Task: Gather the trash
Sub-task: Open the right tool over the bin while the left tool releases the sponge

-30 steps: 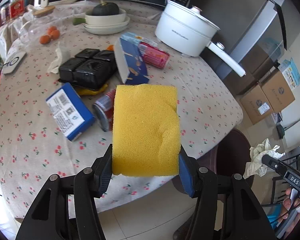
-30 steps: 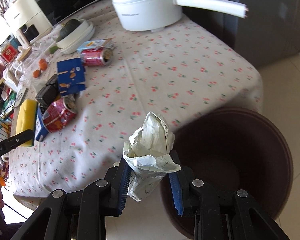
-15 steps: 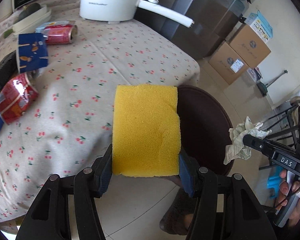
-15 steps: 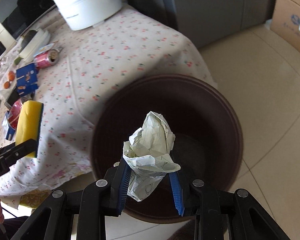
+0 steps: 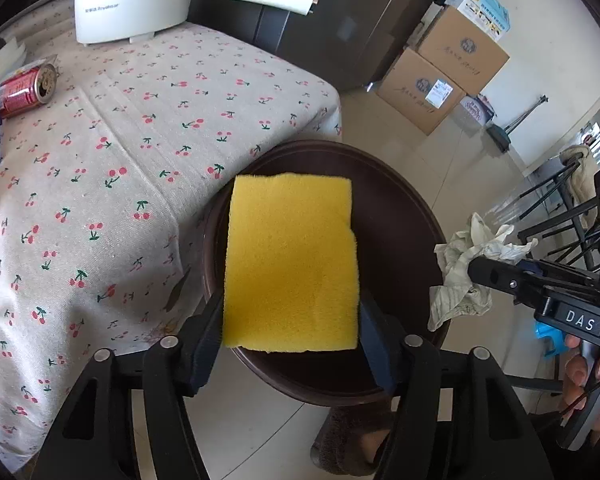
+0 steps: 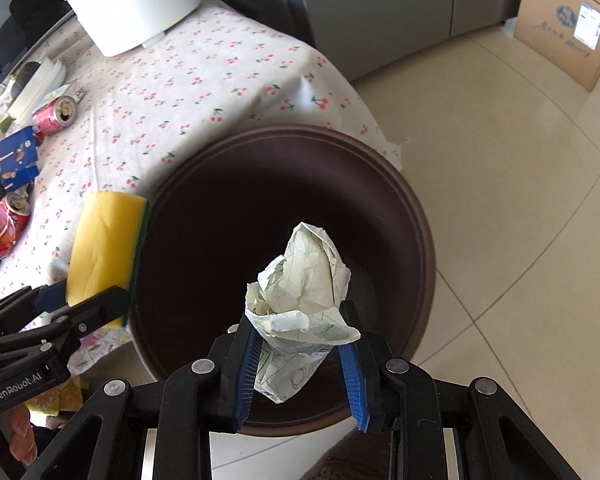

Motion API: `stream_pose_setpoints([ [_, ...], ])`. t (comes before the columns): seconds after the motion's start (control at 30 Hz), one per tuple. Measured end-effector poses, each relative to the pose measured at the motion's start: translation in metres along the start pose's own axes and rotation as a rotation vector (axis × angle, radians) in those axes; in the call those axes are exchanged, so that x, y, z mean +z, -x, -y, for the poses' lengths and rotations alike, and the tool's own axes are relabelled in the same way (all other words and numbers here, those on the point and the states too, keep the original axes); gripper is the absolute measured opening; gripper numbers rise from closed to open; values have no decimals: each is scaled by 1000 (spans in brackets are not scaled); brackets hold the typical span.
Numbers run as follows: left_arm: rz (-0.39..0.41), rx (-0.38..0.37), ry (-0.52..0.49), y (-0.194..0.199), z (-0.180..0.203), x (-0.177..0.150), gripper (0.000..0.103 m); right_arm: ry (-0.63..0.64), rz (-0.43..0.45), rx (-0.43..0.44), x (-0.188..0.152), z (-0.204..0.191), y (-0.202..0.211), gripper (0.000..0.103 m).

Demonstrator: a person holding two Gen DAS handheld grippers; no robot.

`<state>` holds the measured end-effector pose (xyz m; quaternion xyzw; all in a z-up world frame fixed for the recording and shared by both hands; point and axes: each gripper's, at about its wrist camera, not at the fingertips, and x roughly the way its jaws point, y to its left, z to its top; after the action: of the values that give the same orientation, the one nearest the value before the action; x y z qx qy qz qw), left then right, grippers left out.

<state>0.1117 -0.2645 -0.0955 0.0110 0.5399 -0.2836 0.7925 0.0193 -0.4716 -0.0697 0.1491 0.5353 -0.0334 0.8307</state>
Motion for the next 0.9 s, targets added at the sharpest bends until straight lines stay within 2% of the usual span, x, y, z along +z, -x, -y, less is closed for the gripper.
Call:
stream_pose_setpoints([
  [0.1, 1, 44, -2, 0, -1, -1, 83, -7, -5, -7, 0, 5, -1, 34],
  [0.47, 6, 104, 20, 23, -27, -8, 88, -3, -15, -16, 3, 3, -5, 35],
  [0.57, 8, 114, 34, 32, -38, -10, 88, -3, -17, -29, 5, -1, -7, 41],
  [0.67, 13, 129, 44, 41, -48, -11, 88, -15, -18, -44, 7, -4, -9, 68],
  [0.7, 15, 135, 47, 44, -51, -11, 88, -20, -12, -44, 7, -5, -8, 73],
  [0.9, 31, 161, 73, 64, -74, -16, 88, -15, -9, -37, 10, -14, -8, 77],
])
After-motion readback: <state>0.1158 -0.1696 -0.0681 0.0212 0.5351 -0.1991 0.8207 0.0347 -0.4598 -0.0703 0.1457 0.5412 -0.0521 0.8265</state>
